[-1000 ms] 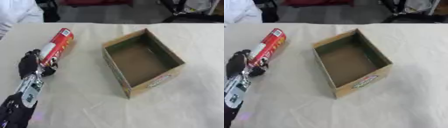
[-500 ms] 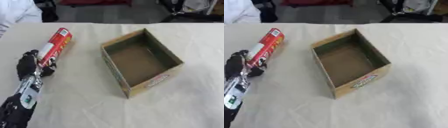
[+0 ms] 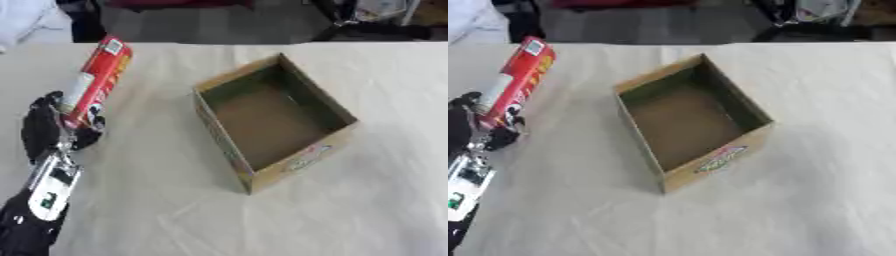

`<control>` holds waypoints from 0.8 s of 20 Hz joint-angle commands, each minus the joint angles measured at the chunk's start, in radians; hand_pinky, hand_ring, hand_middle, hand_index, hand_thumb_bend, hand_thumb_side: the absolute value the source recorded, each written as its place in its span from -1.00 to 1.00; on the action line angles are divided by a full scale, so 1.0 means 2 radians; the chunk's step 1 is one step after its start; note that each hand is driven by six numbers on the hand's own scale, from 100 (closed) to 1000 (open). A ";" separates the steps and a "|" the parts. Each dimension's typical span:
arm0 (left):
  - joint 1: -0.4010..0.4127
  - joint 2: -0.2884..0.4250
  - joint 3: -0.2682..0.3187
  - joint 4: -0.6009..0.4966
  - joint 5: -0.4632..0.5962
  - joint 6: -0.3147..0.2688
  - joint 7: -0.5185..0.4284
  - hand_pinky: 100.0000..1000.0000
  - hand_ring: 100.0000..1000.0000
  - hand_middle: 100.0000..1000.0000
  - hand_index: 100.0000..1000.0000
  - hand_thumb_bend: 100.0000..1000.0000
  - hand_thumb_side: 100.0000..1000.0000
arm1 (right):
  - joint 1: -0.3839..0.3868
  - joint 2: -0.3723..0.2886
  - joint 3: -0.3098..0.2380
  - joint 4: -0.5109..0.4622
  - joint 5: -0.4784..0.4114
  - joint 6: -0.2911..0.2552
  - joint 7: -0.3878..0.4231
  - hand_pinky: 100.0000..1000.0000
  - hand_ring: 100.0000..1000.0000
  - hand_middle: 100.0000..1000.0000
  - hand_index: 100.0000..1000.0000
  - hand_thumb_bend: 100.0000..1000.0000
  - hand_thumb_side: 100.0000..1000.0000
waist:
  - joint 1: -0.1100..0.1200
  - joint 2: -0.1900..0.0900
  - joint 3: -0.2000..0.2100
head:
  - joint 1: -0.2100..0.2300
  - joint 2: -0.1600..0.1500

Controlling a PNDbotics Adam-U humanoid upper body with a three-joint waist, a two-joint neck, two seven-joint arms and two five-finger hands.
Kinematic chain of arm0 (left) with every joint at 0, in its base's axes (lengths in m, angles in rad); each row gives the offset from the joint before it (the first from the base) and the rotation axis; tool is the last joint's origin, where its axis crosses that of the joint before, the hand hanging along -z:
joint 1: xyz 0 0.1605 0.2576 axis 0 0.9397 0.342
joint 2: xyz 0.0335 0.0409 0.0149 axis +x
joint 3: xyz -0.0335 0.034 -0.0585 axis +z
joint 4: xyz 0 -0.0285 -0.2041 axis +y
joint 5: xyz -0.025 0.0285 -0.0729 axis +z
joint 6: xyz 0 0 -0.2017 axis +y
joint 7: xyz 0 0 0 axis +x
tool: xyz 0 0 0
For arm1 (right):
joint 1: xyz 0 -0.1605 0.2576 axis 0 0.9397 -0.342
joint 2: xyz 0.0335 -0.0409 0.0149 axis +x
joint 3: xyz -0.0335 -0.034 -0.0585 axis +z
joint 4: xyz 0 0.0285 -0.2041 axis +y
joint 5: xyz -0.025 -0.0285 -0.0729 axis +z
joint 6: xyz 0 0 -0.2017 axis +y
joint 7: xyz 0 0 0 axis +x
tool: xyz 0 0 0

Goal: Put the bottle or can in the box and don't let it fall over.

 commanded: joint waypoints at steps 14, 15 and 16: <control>-0.041 0.000 -0.032 -0.120 -0.001 -0.026 -0.045 -0.27 -0.11 -0.21 0.11 -1.00 -0.96 | -0.007 -0.013 -0.001 -0.018 -0.003 -0.001 -0.002 0.74 0.63 0.58 0.70 -0.95 0.47 | 0.002 -0.010 -0.001 | 0.001 0.003; -0.046 -0.003 -0.037 -0.125 -0.003 -0.029 -0.052 -0.27 -0.11 -0.21 0.11 -1.00 -0.96 | -0.007 -0.013 -0.001 -0.018 -0.003 -0.001 -0.001 0.74 0.63 0.58 0.70 -0.95 0.47 | 0.002 -0.010 -0.002 | 0.001 0.004; -0.050 -0.006 -0.043 -0.129 -0.005 -0.032 -0.060 -0.27 -0.11 -0.21 0.11 -1.00 -0.96 | -0.007 -0.013 -0.001 -0.018 -0.003 -0.001 -0.001 0.74 0.63 0.58 0.70 -0.95 0.47 | 0.003 -0.010 -0.002 | 0.002 0.004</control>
